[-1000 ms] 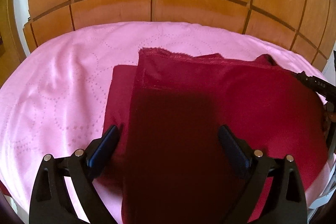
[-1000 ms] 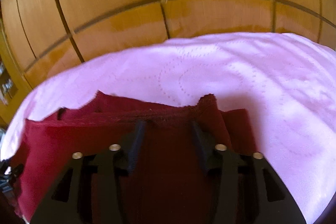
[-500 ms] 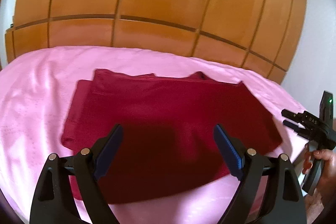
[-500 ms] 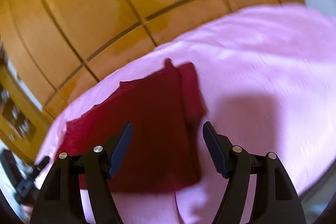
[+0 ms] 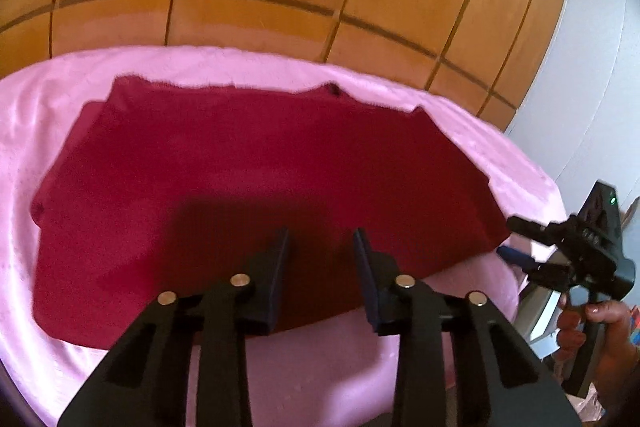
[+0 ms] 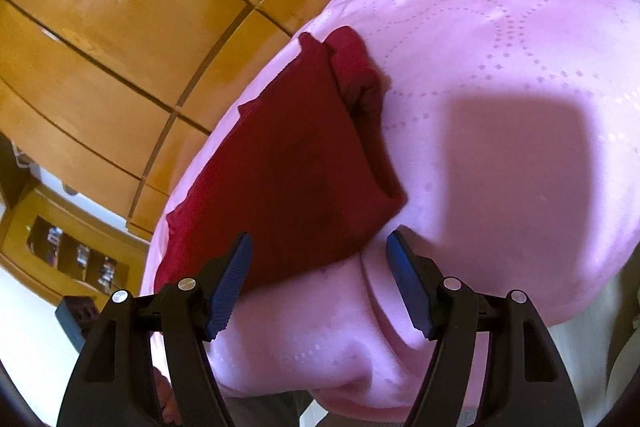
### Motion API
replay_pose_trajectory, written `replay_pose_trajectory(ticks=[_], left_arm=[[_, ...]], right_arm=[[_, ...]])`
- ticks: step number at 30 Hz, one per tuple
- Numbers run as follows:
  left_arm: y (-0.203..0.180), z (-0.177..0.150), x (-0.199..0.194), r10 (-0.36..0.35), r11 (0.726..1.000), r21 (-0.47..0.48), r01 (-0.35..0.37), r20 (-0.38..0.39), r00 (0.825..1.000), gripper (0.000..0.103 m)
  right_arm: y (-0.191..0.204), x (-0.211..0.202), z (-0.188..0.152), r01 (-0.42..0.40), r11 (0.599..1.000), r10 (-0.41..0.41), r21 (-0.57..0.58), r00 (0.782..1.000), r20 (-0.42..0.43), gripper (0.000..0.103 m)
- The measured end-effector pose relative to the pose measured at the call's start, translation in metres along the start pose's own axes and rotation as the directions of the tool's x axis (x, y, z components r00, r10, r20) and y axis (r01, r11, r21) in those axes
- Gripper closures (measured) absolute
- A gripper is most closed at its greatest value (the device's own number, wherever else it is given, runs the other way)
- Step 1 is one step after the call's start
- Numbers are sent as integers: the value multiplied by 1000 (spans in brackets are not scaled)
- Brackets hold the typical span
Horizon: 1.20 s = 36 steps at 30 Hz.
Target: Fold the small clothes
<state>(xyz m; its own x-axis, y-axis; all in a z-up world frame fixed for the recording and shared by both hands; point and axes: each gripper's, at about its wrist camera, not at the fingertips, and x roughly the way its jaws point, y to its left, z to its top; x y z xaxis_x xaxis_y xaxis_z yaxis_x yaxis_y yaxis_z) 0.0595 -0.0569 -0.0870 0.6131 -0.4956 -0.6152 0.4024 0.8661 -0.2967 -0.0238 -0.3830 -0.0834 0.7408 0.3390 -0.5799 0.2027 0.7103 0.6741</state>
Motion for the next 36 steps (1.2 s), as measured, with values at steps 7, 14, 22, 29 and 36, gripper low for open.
replay_pose_trajectory(ticks=[7, 14, 22, 29, 36], left_arm=[[5, -7, 9, 6, 1000, -20, -7, -36, 999, 79], [14, -10, 7, -15, 998, -62, 13, -37, 999, 85], [19, -13, 5, -27, 996, -91, 23, -43, 999, 91], [20, -12, 6, -25, 995, -97, 20, -46, 999, 90], [18, -5, 2, -51, 992, -116, 43, -62, 997, 79]], right_arm=[[0, 13, 4, -45, 998, 45, 38, 999, 2, 35], [4, 26, 20, -55, 997, 52, 50, 997, 55, 35], [7, 44, 45, -25, 997, 17, 76, 994, 105, 37], [-13, 51, 57, -12, 983, -10, 185, 993, 121, 74], [-13, 45, 60, -76, 975, 51, 211, 991, 123, 85]])
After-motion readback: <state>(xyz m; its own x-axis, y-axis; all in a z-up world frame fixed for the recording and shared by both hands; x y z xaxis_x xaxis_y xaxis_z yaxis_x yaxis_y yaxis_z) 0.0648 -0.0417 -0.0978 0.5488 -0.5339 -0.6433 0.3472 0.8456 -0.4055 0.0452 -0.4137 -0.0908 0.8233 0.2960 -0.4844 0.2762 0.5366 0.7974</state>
